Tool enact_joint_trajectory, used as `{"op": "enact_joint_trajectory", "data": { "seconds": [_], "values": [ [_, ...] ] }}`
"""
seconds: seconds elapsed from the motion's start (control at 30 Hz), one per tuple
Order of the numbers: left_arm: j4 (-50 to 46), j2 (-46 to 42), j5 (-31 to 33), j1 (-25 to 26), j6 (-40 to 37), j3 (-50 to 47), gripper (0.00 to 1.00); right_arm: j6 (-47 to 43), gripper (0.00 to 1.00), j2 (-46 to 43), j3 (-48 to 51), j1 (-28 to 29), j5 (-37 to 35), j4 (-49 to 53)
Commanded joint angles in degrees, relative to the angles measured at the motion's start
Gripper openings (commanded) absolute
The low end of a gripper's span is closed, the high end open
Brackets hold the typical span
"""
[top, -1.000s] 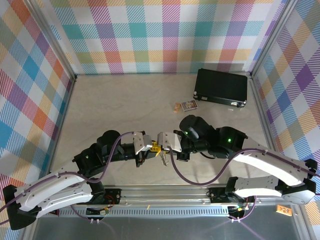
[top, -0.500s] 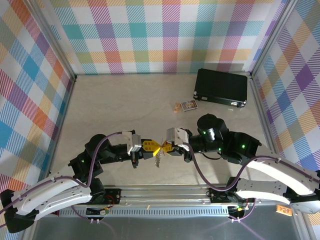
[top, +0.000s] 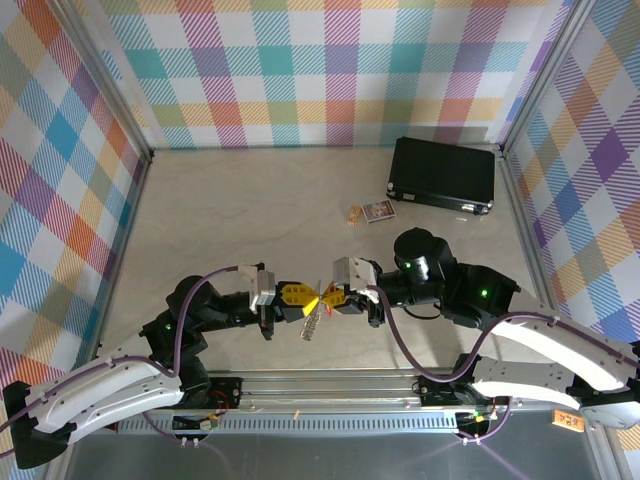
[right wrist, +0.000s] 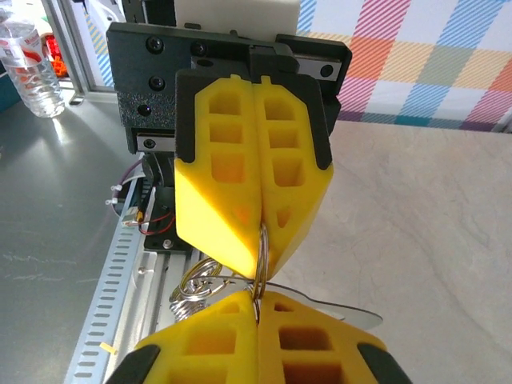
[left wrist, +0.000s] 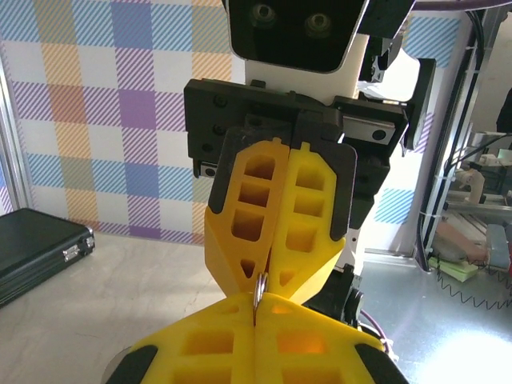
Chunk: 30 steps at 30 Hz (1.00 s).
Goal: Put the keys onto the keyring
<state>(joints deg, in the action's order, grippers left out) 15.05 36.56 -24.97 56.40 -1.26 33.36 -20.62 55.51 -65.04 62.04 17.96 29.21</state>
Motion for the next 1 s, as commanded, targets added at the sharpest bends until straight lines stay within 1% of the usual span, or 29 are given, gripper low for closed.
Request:
{"op": "enact_joint_trajectory", "data": {
  "seconds": [0.0, 0.13, 0.2, 0.37, 0.43, 0.5, 0.57, 0.67, 0.83, 0.97],
  "values": [
    [1.6, -1.0, 2.1, 0.0, -0.3, 0.4, 0.0, -2.1, 0.0, 0.3, -0.3, -0.1, 2.2, 0.5],
    [-6.7, -0.8, 6.7, 0.0, -4.3, 2.4, 0.0, -3.1, 0.0, 1.1, -1.3, -0.1, -1.9, 2.1],
    [-9.5, -0.6, 7.8, 0.0, -5.7, 3.3, 0.05, -3.7, 0.0, 1.6, -2.0, -0.1, -3.2, 3.1],
    [-15.0, 0.2, 8.4, 0.0, -7.7, 5.9, 0.1, -4.6, 0.0, 3.0, -3.1, 0.0, -5.2, 5.0],
    [-16.5, 0.3, 7.9, 0.0, -8.2, 6.7, 0.13, -4.7, 0.0, 3.5, -3.4, -0.1, -5.8, 5.7],
    [-17.9, 0.8, 7.2, 0.0, -8.7, 7.5, 0.14, -5.0, 0.0, 4.1, -3.8, -0.1, -6.1, 6.2],
    [-19.3, 1.8, 6.5, 0.0, -9.3, 8.5, 0.1, -5.1, 0.0, 4.6, -4.1, -0.1, -6.0, 6.7],
    [-21.5, 3.4, 5.7, 0.0, -10.4, 9.9, 0.06, -5.2, 0.0, 5.1, -4.5, 0.0, -5.8, 7.3],
    [-20.6, 3.8, 5.0, 0.0, -10.6, 10.0, 0.0, -5.3, 0.0, 5.1, -4.7, -0.1, -4.6, 7.5],
    [-17.7, 3.7, 4.4, 0.0, -9.7, 9.1, 0.0, -5.1, 0.0, 5.1, -4.6, 0.0, -4.3, 7.5]
  ]
}}
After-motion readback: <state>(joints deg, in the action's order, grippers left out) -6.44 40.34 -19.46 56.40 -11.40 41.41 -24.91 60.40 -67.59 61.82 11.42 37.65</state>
